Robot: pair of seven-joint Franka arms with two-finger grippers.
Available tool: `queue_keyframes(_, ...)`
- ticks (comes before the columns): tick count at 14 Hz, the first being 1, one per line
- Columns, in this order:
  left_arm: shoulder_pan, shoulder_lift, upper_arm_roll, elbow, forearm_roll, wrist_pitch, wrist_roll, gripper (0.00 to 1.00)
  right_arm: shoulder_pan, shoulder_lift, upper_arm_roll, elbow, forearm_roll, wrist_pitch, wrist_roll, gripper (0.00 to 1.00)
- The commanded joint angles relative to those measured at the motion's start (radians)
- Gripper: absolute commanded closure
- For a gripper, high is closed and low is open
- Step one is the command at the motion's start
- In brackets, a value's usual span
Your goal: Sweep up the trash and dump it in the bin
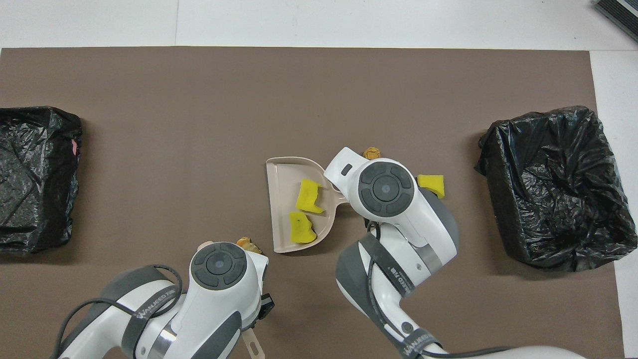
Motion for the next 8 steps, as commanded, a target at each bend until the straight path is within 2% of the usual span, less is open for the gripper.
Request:
queue_keyframes(1, -0.024, -0.016, 0.013, -0.066, -0.034, 0.112, -0.022, 1.0, -0.007, -0.07, 0.006, -0.103, 0.012, 0.041, 0.0, 1.0)
queue_keyframes(3, -0.022, 0.03, 0.013, -0.063, -0.087, 0.185, 0.049, 1.0, 0.002, -0.065, 0.008, -0.097, 0.014, 0.041, 0.035, 1.0)
queue_keyframes(6, -0.007, 0.055, 0.015, -0.04, -0.15, 0.2, 0.176, 1.0, 0.013, -0.056, 0.008, -0.09, 0.014, 0.041, 0.046, 1.0)
queue_keyframes(8, -0.002, 0.09, 0.016, 0.01, -0.154, 0.208, 0.285, 1.0, 0.019, -0.034, 0.008, -0.074, 0.012, 0.042, 0.068, 1.0)
